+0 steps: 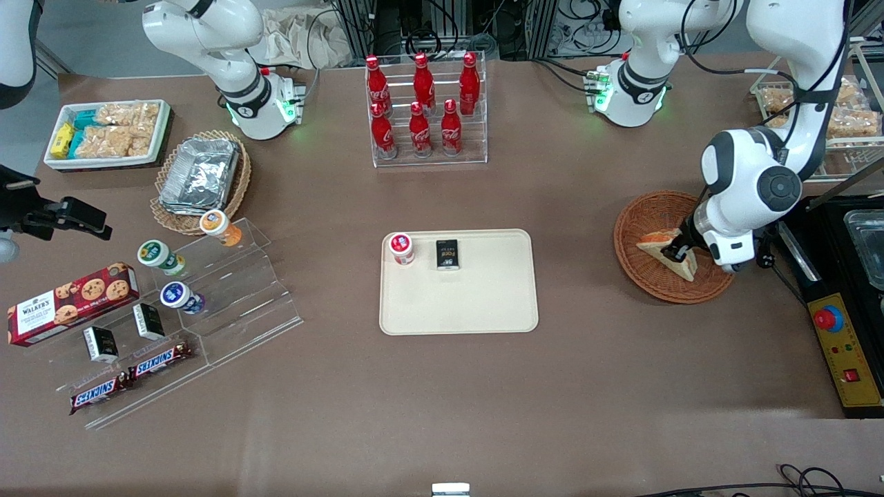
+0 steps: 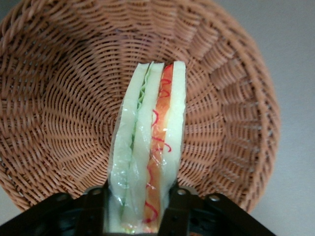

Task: Place sandwich from basket to tray
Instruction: 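Lower the open left gripper over the wrapped sandwich and close on it, then lift the sandwich upright out of the basket with the left gripper, then carry the held sandwich over to the white tray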

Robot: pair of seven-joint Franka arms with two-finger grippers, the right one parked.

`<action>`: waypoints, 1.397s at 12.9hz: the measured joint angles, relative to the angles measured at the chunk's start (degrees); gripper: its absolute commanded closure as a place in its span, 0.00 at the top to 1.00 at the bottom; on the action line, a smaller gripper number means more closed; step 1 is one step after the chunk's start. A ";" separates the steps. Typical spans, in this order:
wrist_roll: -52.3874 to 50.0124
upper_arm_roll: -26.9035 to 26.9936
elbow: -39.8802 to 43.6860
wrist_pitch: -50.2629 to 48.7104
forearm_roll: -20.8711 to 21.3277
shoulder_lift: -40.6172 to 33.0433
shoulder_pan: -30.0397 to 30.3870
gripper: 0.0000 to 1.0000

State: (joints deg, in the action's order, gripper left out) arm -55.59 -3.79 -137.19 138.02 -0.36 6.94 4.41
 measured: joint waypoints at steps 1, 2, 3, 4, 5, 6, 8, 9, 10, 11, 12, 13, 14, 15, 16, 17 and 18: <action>-0.22 0.03 0.26 0.00 0.00 -0.77 0.01 0.00; -0.22 0.14 0.58 -0.29 0.00 -1.88 0.07 0.00; -0.09 0.25 1.11 -1.48 0.05 -3.11 0.20 0.00; 0.55 0.33 2.26 -4.36 0.12 -4.29 0.27 0.00; 2.17 0.35 4.69 -9.42 0.11 -5.27 0.30 0.00; 4.32 0.36 8.58 -16.15 0.11 -5.97 0.35 0.00; 8.88 0.36 18.31 -28.35 0.11 -6.60 0.40 0.00; 11.01 0.31 22.66 -33.19 0.11 -6.79 0.37 0.00; 12.65 0.10 26.50 -37.53 0.11 -6.89 0.27 0.00; 14.07 -0.52 30.28 -41.65 0.09 -6.89 0.11 0.00; 15.78 -1.80 34.06 -45.25 0.08 -6.87 -0.08 0.00; 17.76 -3.60 37.34 -48.08 0.02 -6.88 -0.34 0.00; 19.24 -5.83 39.47 -49.76 -0.04 -6.89 -0.56 0.00; 20.02 -8.55 40.50 -50.44 -0.09 -6.88 -0.71 0.00; 20.32 -11.48 40.73 -50.44 -0.13 -6.80 -0.88 0.00; 20.39 -14.48 40.74 -50.28 -0.14 -6.58 -1.07 0.00; 20.43 -17.27 40.74 -49.82 -0.15 -6.19 -1.18 0.00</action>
State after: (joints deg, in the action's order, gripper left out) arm -35.16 -21.06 -96.45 88.20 -0.51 0.76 3.23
